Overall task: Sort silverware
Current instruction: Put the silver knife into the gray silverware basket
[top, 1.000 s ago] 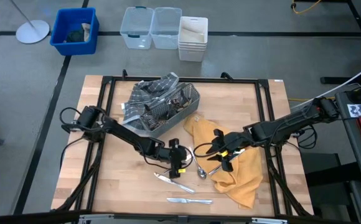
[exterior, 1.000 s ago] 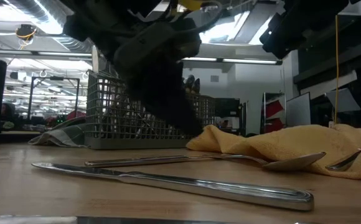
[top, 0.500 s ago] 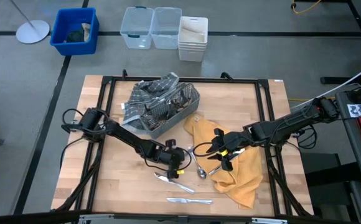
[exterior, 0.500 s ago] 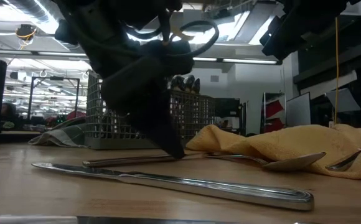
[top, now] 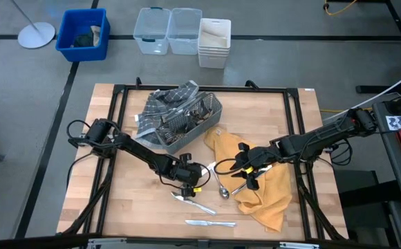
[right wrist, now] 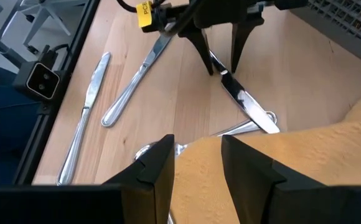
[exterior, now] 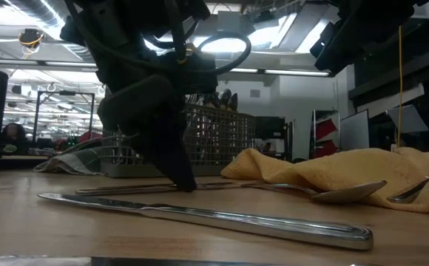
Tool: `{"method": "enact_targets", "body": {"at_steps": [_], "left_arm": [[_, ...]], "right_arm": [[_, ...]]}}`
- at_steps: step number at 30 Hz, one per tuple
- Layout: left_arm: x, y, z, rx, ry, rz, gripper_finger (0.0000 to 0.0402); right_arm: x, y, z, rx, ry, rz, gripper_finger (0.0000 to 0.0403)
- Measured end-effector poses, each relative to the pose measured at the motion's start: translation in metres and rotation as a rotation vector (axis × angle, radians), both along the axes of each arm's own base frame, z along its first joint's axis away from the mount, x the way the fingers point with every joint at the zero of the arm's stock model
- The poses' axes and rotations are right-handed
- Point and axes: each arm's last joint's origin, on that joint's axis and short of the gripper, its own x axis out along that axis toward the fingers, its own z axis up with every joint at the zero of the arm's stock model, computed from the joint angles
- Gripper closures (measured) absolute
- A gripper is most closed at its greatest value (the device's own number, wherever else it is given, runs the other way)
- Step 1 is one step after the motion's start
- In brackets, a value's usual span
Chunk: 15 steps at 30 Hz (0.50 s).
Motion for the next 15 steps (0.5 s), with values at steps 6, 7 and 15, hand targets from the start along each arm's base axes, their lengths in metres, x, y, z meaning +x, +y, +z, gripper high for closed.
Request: {"method": "enact_targets", "body": {"at_steps": [6, 7, 15], "left_arm": [[-0.002, 0.011, -0.001, -0.027, 0.047, 0.089, 0.027], [-0.002, 0.013, -0.001, -0.032, 0.056, 0.105, 0.027], [-0.003, 0.025, -0.003, -0.11, 0.119, 0.155, 0.027]], "right_arm": [[0.0, 0.0, 0.0, 0.0, 0.0, 0.0, 0.0269], [0.0, 0.0, 0.0, 0.0, 0.0, 0.0, 0.0269], [0.0, 0.0, 0.0, 0.0, 0.006, 0.002, 0.0269]]}}
